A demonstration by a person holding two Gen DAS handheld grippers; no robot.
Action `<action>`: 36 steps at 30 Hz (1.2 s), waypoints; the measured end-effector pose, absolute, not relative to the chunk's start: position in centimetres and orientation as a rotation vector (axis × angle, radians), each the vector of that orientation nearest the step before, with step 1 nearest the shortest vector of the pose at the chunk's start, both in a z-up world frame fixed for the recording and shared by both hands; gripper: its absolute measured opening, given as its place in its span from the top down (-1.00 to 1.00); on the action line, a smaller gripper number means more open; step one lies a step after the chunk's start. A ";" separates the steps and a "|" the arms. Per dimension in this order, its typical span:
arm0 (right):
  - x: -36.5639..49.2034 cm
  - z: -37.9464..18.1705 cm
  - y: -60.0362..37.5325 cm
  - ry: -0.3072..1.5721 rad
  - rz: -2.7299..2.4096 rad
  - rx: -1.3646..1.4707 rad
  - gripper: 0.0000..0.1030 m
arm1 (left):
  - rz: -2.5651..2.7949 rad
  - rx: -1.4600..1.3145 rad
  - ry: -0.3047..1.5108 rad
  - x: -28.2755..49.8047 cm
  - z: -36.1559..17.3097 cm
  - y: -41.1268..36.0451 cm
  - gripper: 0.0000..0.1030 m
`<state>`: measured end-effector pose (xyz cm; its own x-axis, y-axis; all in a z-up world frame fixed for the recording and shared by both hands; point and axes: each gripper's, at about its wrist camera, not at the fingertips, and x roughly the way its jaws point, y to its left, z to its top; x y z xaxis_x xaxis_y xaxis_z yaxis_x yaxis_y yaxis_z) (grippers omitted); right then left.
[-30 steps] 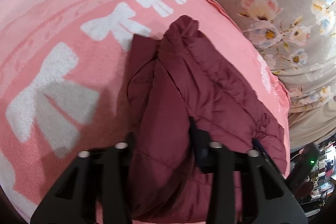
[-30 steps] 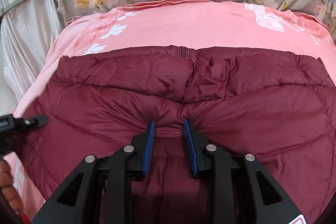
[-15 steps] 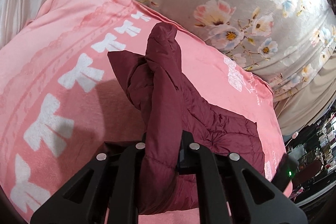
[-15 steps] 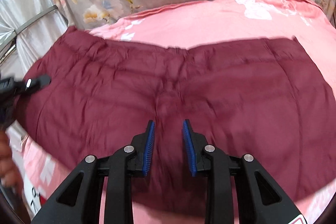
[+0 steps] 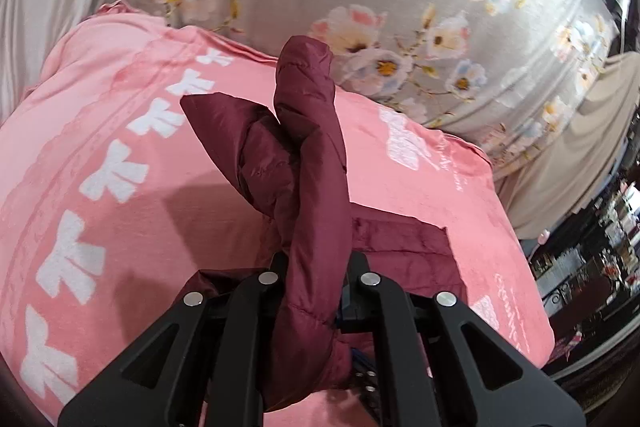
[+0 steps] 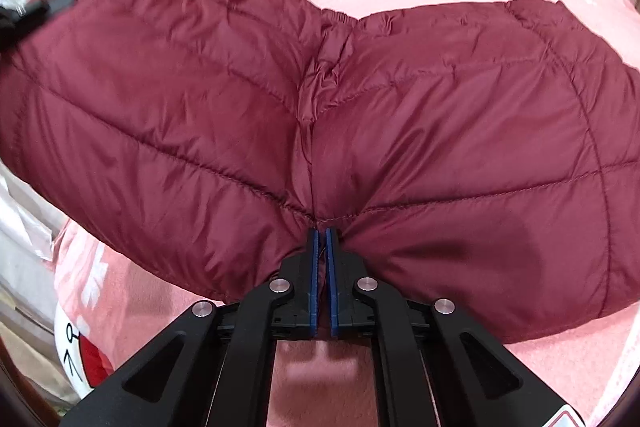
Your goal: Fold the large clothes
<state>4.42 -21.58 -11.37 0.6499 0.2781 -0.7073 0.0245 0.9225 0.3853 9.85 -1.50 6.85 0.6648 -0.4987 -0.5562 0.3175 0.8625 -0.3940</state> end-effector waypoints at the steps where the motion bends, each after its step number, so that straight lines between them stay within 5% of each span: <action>1: 4.5 -11.6 -21.6 0.855 0.154 0.387 0.94 | -0.484 -0.272 0.700 9.6 7.1 -2.1 0.84; 13: 4.1 -12.8 -23.1 0.834 0.228 0.559 1.00 | -0.682 -0.109 0.738 8.2 7.3 -14.9 0.84; 36: -8.0 -12.5 -33.4 0.704 -0.043 0.720 0.99 | -0.668 0.131 1.012 10.2 -4.9 -31.2 0.84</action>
